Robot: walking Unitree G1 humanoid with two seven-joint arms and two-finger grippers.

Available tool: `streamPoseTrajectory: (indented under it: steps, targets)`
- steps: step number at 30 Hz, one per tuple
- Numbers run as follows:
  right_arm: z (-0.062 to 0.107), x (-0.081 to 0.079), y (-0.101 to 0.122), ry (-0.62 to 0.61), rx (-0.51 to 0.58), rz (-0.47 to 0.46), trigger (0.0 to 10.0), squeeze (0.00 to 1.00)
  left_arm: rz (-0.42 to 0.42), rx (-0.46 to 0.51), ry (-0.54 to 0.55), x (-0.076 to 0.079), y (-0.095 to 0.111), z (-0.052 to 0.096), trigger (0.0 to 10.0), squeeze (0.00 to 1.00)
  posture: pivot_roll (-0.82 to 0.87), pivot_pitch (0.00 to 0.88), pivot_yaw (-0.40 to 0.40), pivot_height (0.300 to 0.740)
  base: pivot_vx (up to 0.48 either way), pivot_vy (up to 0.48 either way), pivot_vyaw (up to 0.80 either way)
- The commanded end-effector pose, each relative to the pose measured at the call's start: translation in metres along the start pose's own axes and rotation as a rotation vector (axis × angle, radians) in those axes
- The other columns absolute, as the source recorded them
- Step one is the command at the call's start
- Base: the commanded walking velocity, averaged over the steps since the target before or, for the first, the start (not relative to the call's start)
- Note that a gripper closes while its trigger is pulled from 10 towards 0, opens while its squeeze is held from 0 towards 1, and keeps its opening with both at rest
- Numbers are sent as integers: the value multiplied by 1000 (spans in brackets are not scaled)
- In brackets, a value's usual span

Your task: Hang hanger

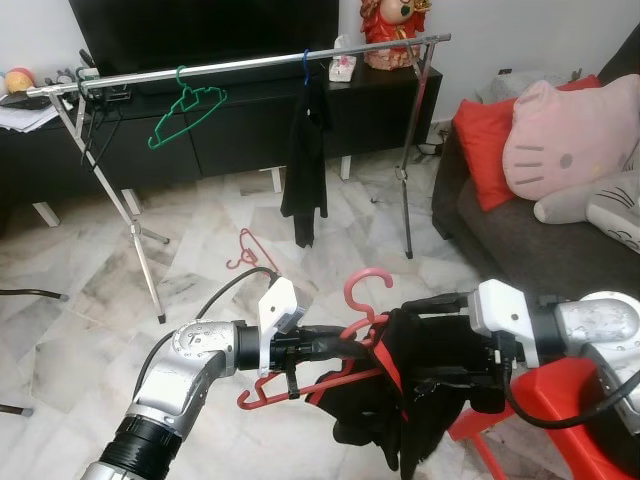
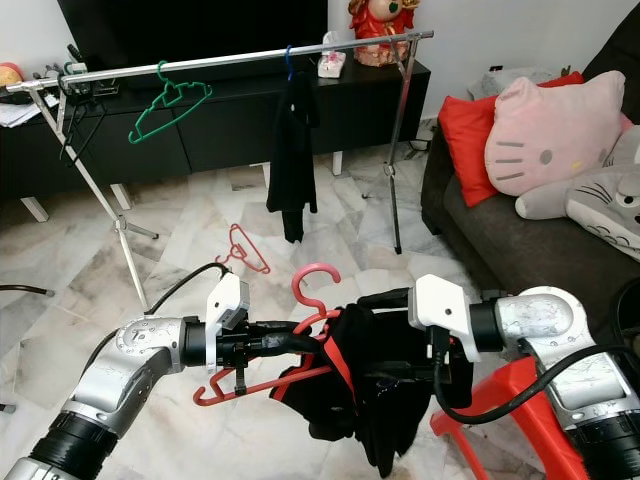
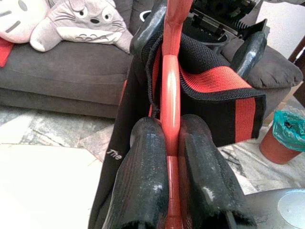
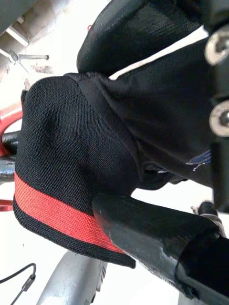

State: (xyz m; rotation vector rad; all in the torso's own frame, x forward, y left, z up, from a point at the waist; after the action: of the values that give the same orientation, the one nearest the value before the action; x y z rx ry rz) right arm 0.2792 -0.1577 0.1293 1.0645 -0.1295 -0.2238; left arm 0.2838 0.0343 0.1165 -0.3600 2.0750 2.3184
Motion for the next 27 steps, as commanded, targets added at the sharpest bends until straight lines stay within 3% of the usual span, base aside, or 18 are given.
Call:
streamPoseTrajectory:
  steps: [1, 11, 13, 14, 15, 16, 17, 18, 27]
  targets:
    - [-5, -5, -3, 36, -11, -3, 10000, 0, -63, 22, -26, 0, 14, -4, 10000, 0, -134, 22, 13, 740, 0, 0, 0]
    - [-9, -2, -7, 29, -10, -21, 10000, 0, -63, 27, -35, 3, 15, -6, 10000, 0, -131, 23, 12, 740, 0, 0, 0]
    - [-9, -2, -9, 31, -15, -27, 9412, 0, -62, 29, -35, 3, 15, -6, 10000, 0, -131, 23, 12, 740, 0, 0, 0]
    - [-9, -2, -10, 30, -19, -29, 5843, 0, -62, 30, -36, 3, 16, -6, 10000, 0, -131, 23, 12, 740, 0, 0, 0]
    - [-9, -2, -10, 30, -19, -29, 5843, 0, -62, 30, -36, 3, 16, -6, 10000, 0, -131, 23, 12, 740, 0, 0, 0]
    - [-10, -1, -11, 28, -21, -31, 2314, 0, -62, 32, -36, 3, 16, -7, 10000, 0, -130, 23, 11, 740, 0, 0, 0]
    - [-11, -1, -12, 27, -22, -36, 1529, 0, -62, 33, -36, 3, 16, -7, 10000, 0, -130, 23, 11, 740, 0, 0, 0]
    - [-11, -1, -12, 29, -22, -39, 0, 0, -62, 34, -35, 3, 16, -7, 10000, 0, -130, 23, 11, 740, 0, 0, 0]
    - [-21, -6, -19, 46, -26, -58, 0, 0, -60, 37, -35, 3, 17, -8, 10000, 0, -129, 24, 11, 740, 0, 0, 0]
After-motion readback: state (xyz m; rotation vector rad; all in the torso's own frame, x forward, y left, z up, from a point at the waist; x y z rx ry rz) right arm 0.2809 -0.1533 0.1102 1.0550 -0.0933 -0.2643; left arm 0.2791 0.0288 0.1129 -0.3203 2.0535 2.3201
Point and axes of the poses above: a point about 5 cm out from each wrist's last joint towards the gripper, its own z axis pointing back from the gripper into the wrist, its own y axis along the axis of the wrist's last joint, x = y × z, the point moved 6 cm from there along -z, pointing out of the wrist towards the gripper, and after that the axes turned 13 degrees about -z, right-handed, at the moved point
